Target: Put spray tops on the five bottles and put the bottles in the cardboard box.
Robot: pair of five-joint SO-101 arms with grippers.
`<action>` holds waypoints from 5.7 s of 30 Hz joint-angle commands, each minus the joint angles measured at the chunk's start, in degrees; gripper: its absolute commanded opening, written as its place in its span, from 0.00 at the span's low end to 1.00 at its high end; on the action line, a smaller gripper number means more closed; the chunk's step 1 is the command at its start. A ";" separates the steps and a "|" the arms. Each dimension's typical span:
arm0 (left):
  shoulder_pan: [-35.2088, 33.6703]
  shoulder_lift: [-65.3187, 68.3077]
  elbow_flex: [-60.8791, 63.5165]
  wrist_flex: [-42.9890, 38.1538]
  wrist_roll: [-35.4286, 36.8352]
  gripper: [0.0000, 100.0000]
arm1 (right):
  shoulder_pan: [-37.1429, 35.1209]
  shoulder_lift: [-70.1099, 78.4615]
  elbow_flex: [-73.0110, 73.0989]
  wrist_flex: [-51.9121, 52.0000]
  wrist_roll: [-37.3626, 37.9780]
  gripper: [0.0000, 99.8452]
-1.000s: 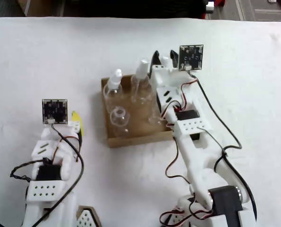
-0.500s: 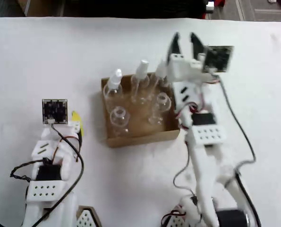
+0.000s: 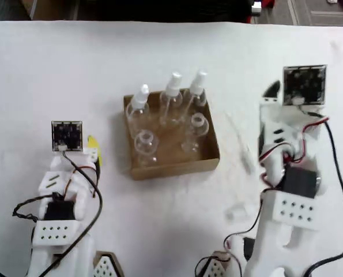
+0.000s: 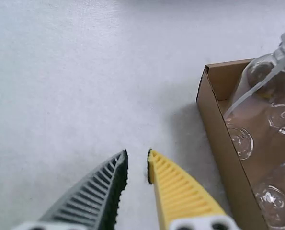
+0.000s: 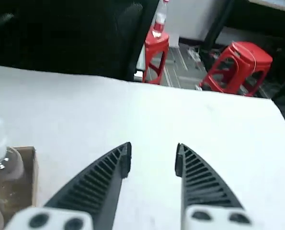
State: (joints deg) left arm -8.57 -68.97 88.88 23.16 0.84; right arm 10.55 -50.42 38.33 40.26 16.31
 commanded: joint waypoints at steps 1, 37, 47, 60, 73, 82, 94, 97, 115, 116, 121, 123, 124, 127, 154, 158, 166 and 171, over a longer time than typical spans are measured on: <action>0.48 -1.10 -2.46 -0.09 -0.62 0.07 | 4.44 7.96 -8.53 6.55 1.49 0.13; 0.48 -1.10 -2.55 0.00 -0.62 0.07 | -5.67 1.01 34.99 23.87 86.77 0.26; 0.48 -1.10 -2.46 0.00 -0.62 0.07 | -6.81 6.55 35.60 23.25 87.38 0.26; 0.48 -1.10 -2.46 0.00 -0.62 0.07 | -3.47 -1.01 15.21 45.23 89.32 0.26; 0.48 -1.10 -2.46 0.00 -0.62 0.07 | 17.98 -11.30 15.03 40.31 91.69 0.26; 0.66 -1.10 -2.46 0.00 -0.62 0.07 | 42.24 -18.42 21.71 37.76 127.30 0.26; 0.48 -1.10 -1.93 -0.09 -1.93 0.07 | 29.41 -18.42 30.33 39.96 125.01 0.26; 0.48 -1.10 -1.67 -0.09 -3.87 0.07 | 25.89 -18.42 33.58 38.64 125.01 0.26; 0.48 -1.10 -1.58 -0.09 -3.78 0.07 | 26.07 -18.33 44.22 30.02 141.98 0.26; 0.48 -1.10 -1.58 -0.09 -3.78 0.07 | 26.42 -18.33 44.13 30.20 143.56 0.26; 0.48 -1.10 -1.49 -0.09 -3.96 0.07 | 24.92 -18.15 43.96 30.29 144.44 0.26; 0.48 -1.10 -1.49 -0.09 -3.96 0.07 | 23.52 -16.92 44.04 29.85 141.63 0.25; 0.48 -1.10 -1.49 -0.09 -3.96 0.07 | 22.55 -15.52 43.87 29.41 140.04 0.25; 0.48 -1.10 -1.49 -0.09 -3.78 0.07 | 19.82 -8.22 40.70 29.14 136.88 0.23; 0.48 -1.10 -1.05 -0.53 -4.13 0.07 | 21.23 35.03 19.60 24.40 128.44 0.23; 0.48 -1.10 -1.05 -0.53 -4.13 0.07 | 21.23 34.77 21.98 20.00 128.26 0.22; 0.48 -1.10 -1.05 -0.53 -4.13 0.07 | 15.34 34.51 21.54 19.91 115.69 0.02; 0.48 -1.10 -1.05 -0.44 -4.13 0.07 | 11.56 34.51 17.49 20.35 104.00 0.02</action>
State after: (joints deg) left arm -8.57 -68.97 88.88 23.16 -2.68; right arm 23.30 -16.13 58.99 61.27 129.10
